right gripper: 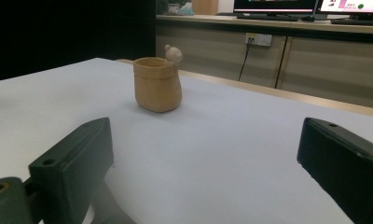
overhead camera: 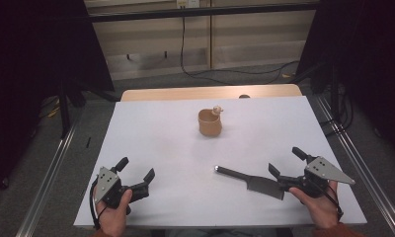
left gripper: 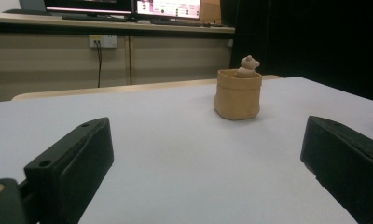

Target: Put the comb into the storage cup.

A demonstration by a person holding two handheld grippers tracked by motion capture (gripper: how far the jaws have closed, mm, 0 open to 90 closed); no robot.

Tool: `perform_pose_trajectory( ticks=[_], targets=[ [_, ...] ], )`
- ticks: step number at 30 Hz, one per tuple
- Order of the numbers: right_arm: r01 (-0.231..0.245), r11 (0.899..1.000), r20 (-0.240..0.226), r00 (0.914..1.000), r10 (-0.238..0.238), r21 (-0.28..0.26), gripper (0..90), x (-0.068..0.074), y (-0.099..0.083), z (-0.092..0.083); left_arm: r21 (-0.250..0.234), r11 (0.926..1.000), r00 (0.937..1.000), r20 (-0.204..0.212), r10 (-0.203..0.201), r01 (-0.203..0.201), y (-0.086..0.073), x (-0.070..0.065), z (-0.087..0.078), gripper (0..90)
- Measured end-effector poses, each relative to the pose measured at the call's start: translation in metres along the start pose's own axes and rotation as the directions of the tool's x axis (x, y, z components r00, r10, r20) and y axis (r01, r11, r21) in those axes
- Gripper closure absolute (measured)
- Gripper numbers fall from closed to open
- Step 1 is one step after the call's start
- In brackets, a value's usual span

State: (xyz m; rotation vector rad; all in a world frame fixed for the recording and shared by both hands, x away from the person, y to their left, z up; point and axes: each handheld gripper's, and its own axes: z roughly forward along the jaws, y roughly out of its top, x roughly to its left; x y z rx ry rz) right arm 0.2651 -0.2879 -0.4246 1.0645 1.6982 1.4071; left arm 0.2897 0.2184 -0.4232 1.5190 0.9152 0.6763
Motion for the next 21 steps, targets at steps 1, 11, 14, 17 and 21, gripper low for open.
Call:
perform_pose_trajectory(
  ticks=[1,11,14,17,21],
  targets=[
    [-0.001,1.000,-0.001,1.0000,0.001,-0.007,4.5,0.000,0.000,0.002,0.001,1.0000,1.0000,0.000,-0.003,0.003,0.000,0.000,0.001,2.5],
    [0.015,0.999,-0.013,0.9998,-0.015,-0.032,7.6,0.005,0.009,0.026,0.001,1.0000,1.0000,0.001,-0.002,0.002,0.000,0.001,0.000,2.5],
    [0.007,0.999,-0.004,1.0000,-0.007,-0.040,8.2,0.008,0.011,0.033,-0.005,1.0000,1.0000,0.003,-0.006,0.006,0.000,0.001,0.000,2.4],
    [0.001,0.999,-0.003,1.0000,-0.001,-0.049,8.7,0.008,0.012,0.038,-0.001,1.0000,1.0000,0.006,-0.004,0.004,0.000,0.001,0.000,2.5],
    [0.002,0.998,-0.008,1.0000,-0.002,-0.058,10.6,0.007,0.016,0.049,0.001,1.0000,1.0000,0.005,0.000,0.000,0.000,0.001,0.001,2.4]
  ],
)
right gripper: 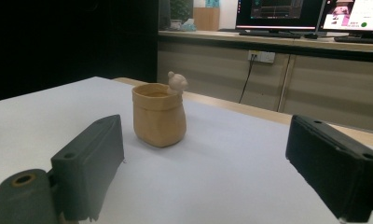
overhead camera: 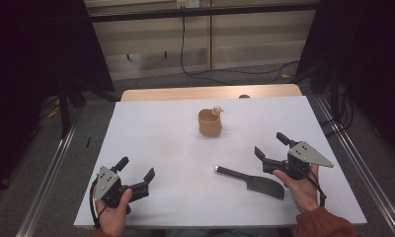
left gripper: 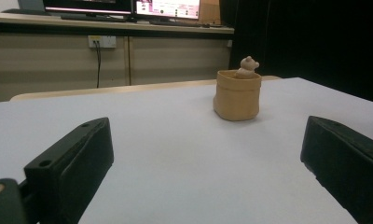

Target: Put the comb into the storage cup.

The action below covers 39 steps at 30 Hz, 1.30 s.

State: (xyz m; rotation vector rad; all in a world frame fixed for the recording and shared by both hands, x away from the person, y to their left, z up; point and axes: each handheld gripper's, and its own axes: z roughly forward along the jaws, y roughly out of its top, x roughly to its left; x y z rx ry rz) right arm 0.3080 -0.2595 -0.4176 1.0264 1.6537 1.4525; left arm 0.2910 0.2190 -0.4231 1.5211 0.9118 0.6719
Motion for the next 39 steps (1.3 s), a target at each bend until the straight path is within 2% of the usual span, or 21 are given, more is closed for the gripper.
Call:
perform_pose_trajectory(
  ticks=[6,9,10,11,12,14,17,19,21,22,27,30,33,37,39],
  targets=[
    [0.006,1.000,0.002,1.0000,-0.006,-0.008,15.3,0.000,0.003,0.007,-0.001,1.0000,1.0000,0.000,0.001,-0.001,0.000,0.000,0.000,2.5],
    [0.004,1.000,-0.020,0.9998,-0.004,0.004,23.6,-0.001,0.003,0.013,-0.002,1.0000,1.0000,0.000,0.006,-0.006,0.000,0.000,0.000,2.4],
    [0.004,1.000,-0.020,0.9998,-0.004,0.004,23.6,-0.001,0.003,0.013,-0.002,1.0000,1.0000,0.000,0.006,-0.006,0.000,0.000,0.000,2.4],
    [0.000,1.000,-0.038,0.9993,0.001,0.018,28.2,0.000,0.001,0.015,-0.002,1.0000,1.0000,0.001,0.002,-0.002,0.000,0.000,0.000,2.4],
    [0.000,1.000,-0.038,0.9993,0.001,0.018,28.2,0.000,0.001,0.015,-0.002,1.0000,1.0000,0.001,0.002,-0.002,0.000,0.000,0.000,2.5],
    [0.014,0.999,-0.050,0.9987,-0.013,0.032,34.6,0.000,0.001,0.015,0.000,1.0000,1.0000,0.004,0.000,0.000,0.000,-0.001,0.001,2.5],
    [0.009,0.999,-0.055,0.9985,-0.007,0.035,38.7,-0.001,0.001,0.014,-0.001,1.0000,1.0000,0.005,0.001,-0.001,0.000,-0.001,0.001,2.5],
    [0.020,0.999,-0.062,0.9979,-0.017,0.043,46.8,-0.003,0.001,0.013,-0.001,1.0000,1.0000,0.005,-0.001,0.001,0.000,-0.001,0.001,2.4],
    [0.014,0.999,-0.062,0.9980,-0.011,0.045,49.3,-0.003,0.001,0.013,-0.001,1.0000,1.0000,0.005,-0.001,0.001,0.000,-0.001,0.001,2.4],
    [0.017,0.999,-0.072,0.9973,-0.014,0.048,55.5,-0.003,0.001,0.013,0.000,1.0000,1.0000,0.007,0.003,-0.003,0.000,-0.001,0.001,2.5],
    [0.010,0.999,-0.106,0.9943,-0.005,0.052,73.6,-0.003,0.000,0.013,0.000,1.0000,1.0000,0.004,0.007,-0.007,0.001,-0.001,0.001,2.4],
    [0.010,0.999,-0.114,0.9935,-0.004,0.053,77.9,-0.003,0.000,0.013,-0.002,1.0000,0.9999,0.009,0.003,-0.003,0.001,-0.001,0.002,2.4],
    [0.010,0.998,-0.130,0.9916,-0.001,0.066,86.9,-0.004,0.000,0.013,-0.002,1.0000,0.9999,0.009,0.008,-0.008,0.001,-0.001,0.001,2.5],
    [0.004,0.996,-0.138,0.9904,0.008,0.085,90.0,-0.006,0.001,0.012,-0.001,0.9999,0.9999,0.008,0.010,-0.010,0.001,-0.001,0.002,2.5],
    [0.008,0.992,-0.142,0.9899,0.010,0.128,90.0,-0.007,0.003,0.011,-0.001,1.0000,0.9999,0.008,0.010,-0.010,0.001,-0.001,0.002,2.5]
  ],
)
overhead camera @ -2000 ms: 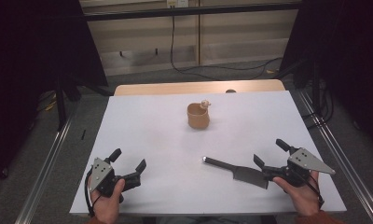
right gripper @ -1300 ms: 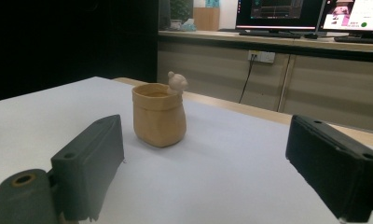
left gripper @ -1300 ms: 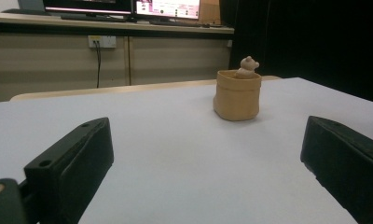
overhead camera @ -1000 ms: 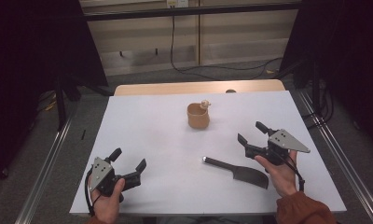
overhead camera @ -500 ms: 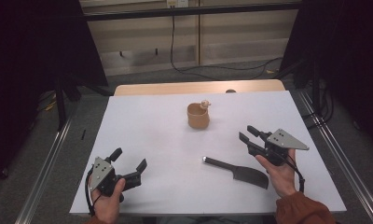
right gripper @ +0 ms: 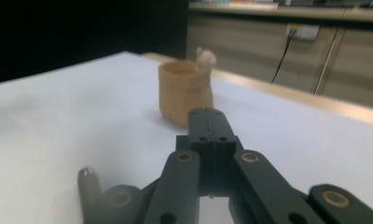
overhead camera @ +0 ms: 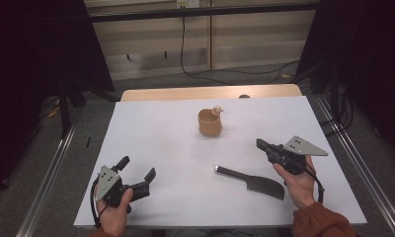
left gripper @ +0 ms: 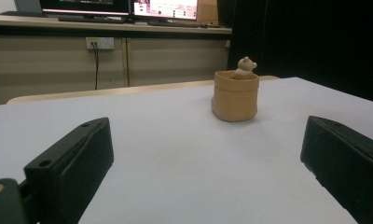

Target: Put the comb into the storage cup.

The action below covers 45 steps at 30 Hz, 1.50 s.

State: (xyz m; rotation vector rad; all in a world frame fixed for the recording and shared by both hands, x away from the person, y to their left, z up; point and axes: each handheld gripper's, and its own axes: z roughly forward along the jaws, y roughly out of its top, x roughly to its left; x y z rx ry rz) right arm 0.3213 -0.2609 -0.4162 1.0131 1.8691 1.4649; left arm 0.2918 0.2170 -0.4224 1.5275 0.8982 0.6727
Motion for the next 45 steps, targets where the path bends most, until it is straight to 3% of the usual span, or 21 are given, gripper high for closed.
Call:
perform_pose_trajectory(
  ticks=[9,10,11,15,17,18,19,22,23,24,28,29,30,31,33,35,37,40,42,43,45],
  targets=[
    [-0.024,0.992,-0.022,0.9994,0.027,0.125,90.0,-0.008,0.006,-0.005,0.003,1.0000,1.0000,0.002,0.002,-0.002,0.000,0.000,0.000,2.5],
    [-0.034,0.985,-0.029,0.9988,0.040,0.171,90.0,-0.010,0.007,-0.006,0.002,1.0000,1.0000,0.001,-0.001,0.001,0.000,0.000,0.000,2.5],
    [-0.034,0.985,-0.029,0.9988,0.040,0.171,90.0,-0.010,0.007,-0.006,0.002,1.0000,1.0000,0.001,-0.001,0.001,0.000,0.000,0.000,2.5],
    [-0.071,0.970,-0.027,0.9965,0.080,0.232,90.0,-0.016,0.009,-0.009,0.000,1.0000,1.0000,0.003,0.000,0.000,0.000,0.000,0.000,2.5],
    [-0.077,0.957,-0.036,0.9952,0.091,0.281,90.0,-0.018,0.009,-0.011,-0.001,1.0000,1.0000,0.002,-0.001,0.001,0.000,0.000,0.000,2.5],
    [-0.077,0.957,-0.036,0.9952,0.091,0.281,90.0,-0.018,0.009,-0.011,-0.001,1.0000,1.0000,0.002,-0.001,0.001,0.000,0.000,0.000,2.5],
    [-0.082,0.945,-0.040,0.9942,0.100,0.315,90.0,-0.020,0.010,-0.012,0.000,1.0000,1.0000,0.005,0.000,0.000,0.000,0.000,0.000,2.5],
    [-0.092,0.926,-0.043,0.9924,0.115,0.365,90.0,-0.022,0.009,-0.013,-0.001,1.0000,1.0000,0.005,-0.006,0.006,0.000,-0.001,0.001,2.5],
    [-0.092,0.926,-0.043,0.9924,0.115,0.365,90.0,-0.022,0.009,-0.013,-0.001,1.0000,1.0000,0.005,-0.006,0.006,0.000,-0.001,0.001,2.5],
    [-0.097,0.910,-0.046,0.9910,0.126,0.403,90.0,-0.023,0.007,-0.014,0.000,1.0000,1.0000,0.005,-0.003,0.003,0.000,-0.001,0.001,2.4],
    [-0.099,0.882,-0.043,0.9900,0.134,0.461,90.0,-0.025,0.004,-0.014,0.003,1.0000,1.0000,0.007,0.001,-0.001,0.000,-0.001,0.001,2.5],
    [-0.099,0.882,-0.043,0.9900,0.134,0.461,90.0,-0.025,0.004,-0.014,0.001,1.0000,1.0000,0.005,-0.003,0.003,0.000,-0.001,0.001,2.5],
    [-0.100,0.869,-0.043,0.9896,0.137,0.485,90.0,-0.027,0.003,-0.015,0.001,1.0000,1.0000,0.006,-0.006,0.006,0.000,-0.001,0.001,2.5],
    [-0.100,0.869,-0.043,0.9896,0.137,0.485,90.0,-0.027,0.003,-0.015,0.001,1.0000,1.0000,0.006,-0.006,0.006,0.000,-0.001,0.001,2.5],
    [-0.107,0.849,-0.031,0.9890,0.144,0.517,90.0,-0.028,0.000,-0.018,0.001,1.0000,1.0000,0.006,-0.006,0.006,0.000,-0.001,0.001,2.5],
    [-0.109,0.845,-0.027,0.9890,0.145,0.524,90.0,-0.029,-0.002,-0.018,0.003,1.0000,1.0000,0.007,-0.003,0.003,0.000,-0.001,0.001,2.5],
    [-0.112,0.826,-0.023,0.9885,0.150,0.552,90.0,-0.031,-0.005,-0.021,0.001,1.0000,1.0000,0.008,-0.006,0.006,0.000,-0.001,0.002,2.4],
    [-0.109,0.810,-0.024,0.9883,0.150,0.575,90.0,-0.031,-0.008,-0.021,0.001,1.0000,0.9999,0.010,-0.005,0.005,-0.001,-0.001,0.002,2.5],
    [-0.107,0.807,-0.023,0.9886,0.149,0.581,90.0,-0.031,-0.009,-0.021,0.001,1.0000,0.9999,0.010,-0.004,0.004,-0.001,-0.002,0.002,2.4],
    [-0.096,0.799,-0.025,0.9901,0.138,0.594,90.0,-0.030,-0.010,-0.020,-0.001,1.0000,0.9999,0.010,-0.008,0.008,-0.001,-0.002,0.003,2.4],
    [-0.084,0.793,-0.024,0.9921,0.123,0.604,90.0,-0.028,-0.011,-0.019,0.000,1.0000,0.9999,0.011,-0.009,0.009,-0.001,-0.002,0.003,2.5]
  ],
)
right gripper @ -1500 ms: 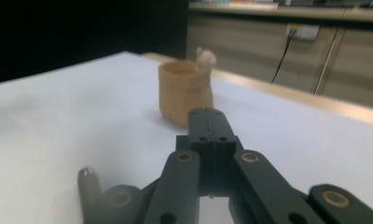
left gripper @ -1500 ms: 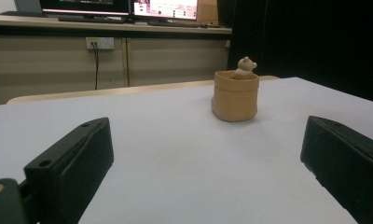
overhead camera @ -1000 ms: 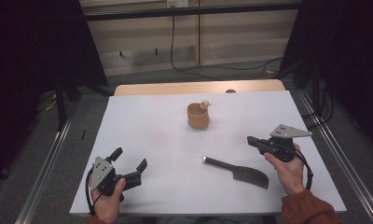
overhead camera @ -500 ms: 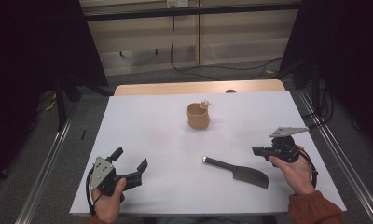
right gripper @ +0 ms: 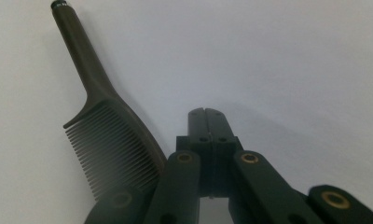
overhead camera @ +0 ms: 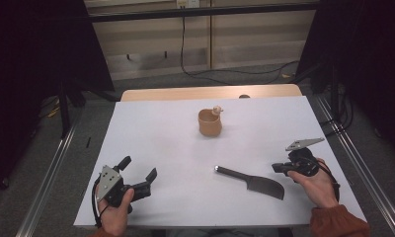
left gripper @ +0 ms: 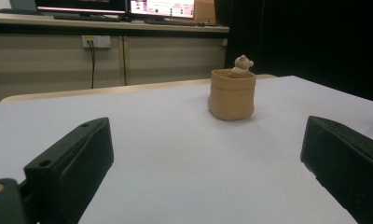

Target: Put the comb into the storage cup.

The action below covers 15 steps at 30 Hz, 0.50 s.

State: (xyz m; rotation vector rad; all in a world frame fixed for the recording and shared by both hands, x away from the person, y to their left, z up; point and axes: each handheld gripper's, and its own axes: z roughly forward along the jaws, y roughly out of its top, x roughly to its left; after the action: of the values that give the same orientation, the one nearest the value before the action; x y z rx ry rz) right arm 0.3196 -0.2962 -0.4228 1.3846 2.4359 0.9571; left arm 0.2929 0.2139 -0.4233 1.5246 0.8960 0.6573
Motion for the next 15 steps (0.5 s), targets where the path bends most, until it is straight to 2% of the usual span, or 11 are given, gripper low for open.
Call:
perform_pose_trajectory(
  ticks=[9,15],
  targets=[
    [0.044,0.998,0.033,0.9984,-0.046,0.045,90.0,0.006,-0.007,0.005,0.005,1.0000,1.0000,-0.001,0.008,-0.008,0.000,0.000,0.000,2.5],
    [0.044,0.997,0.046,0.9978,-0.047,0.061,90.0,0.007,-0.017,0.005,0.009,0.9999,0.9999,0.001,0.011,-0.011,0.000,0.000,0.001,2.4]
  ],
)
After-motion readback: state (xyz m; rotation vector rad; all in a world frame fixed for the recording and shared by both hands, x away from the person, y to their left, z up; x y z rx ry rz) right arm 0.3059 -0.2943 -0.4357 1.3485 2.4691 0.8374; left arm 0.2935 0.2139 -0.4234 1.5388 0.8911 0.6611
